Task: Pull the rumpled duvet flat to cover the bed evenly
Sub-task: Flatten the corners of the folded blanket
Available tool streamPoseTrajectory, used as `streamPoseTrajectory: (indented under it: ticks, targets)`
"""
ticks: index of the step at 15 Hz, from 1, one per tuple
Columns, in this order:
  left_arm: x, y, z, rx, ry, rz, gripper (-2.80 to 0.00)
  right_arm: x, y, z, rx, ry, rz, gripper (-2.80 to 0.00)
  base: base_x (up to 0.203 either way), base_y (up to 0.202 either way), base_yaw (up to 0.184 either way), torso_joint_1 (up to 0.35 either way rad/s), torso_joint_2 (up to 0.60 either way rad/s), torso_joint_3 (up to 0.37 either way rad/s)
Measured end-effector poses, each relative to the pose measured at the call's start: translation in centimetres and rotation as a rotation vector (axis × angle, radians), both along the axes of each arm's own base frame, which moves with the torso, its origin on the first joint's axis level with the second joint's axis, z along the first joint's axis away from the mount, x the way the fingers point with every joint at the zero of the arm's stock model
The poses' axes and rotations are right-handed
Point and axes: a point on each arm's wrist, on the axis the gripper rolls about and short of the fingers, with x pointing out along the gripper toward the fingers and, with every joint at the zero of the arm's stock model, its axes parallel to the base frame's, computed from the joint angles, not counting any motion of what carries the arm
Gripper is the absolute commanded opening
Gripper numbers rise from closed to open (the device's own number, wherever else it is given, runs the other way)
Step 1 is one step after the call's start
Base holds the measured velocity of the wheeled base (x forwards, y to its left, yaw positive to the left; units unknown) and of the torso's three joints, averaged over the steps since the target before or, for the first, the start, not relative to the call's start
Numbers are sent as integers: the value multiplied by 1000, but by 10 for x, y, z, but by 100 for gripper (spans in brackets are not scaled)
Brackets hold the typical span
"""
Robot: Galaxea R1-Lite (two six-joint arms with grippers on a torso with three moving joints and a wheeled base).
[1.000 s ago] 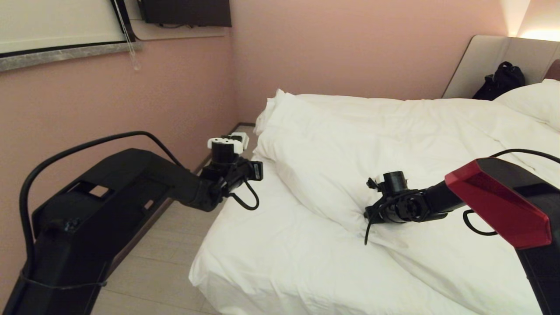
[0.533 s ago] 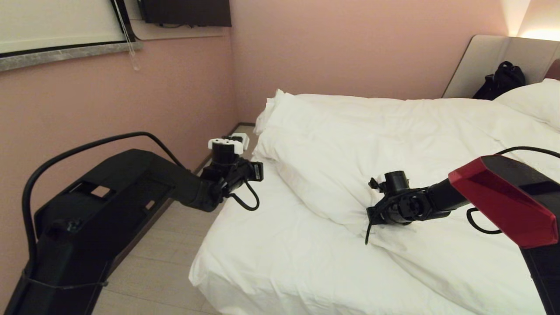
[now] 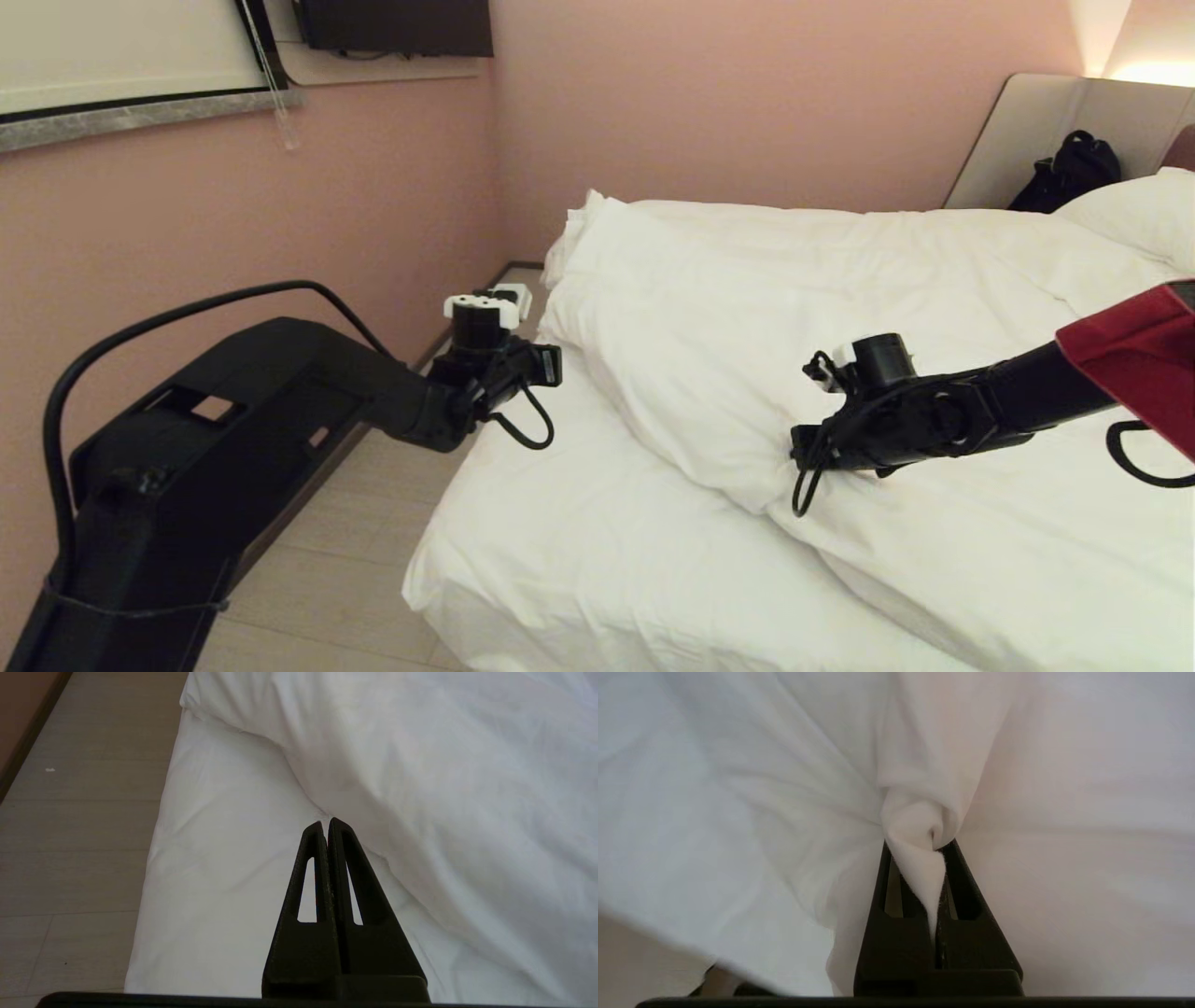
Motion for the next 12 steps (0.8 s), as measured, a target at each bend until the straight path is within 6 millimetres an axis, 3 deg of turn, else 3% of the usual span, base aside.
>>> streamPoseTrajectory:
  ticks: [3,8,12]
  targets:
    - [-1,0,3,-2,-4,4,-280,-28,3,23,70,-6,84,-280,0,0,0,0,0,0]
    - [-5,-3,8,-5,-9,-5,-280,-80,-5,44,133,2,185,-280,0,0,0,0,0,0]
    - [-14,-19,6,-1,5,-41,-280,-111,-18,60,165,-29,227,-280,0,0,0,0,0,0]
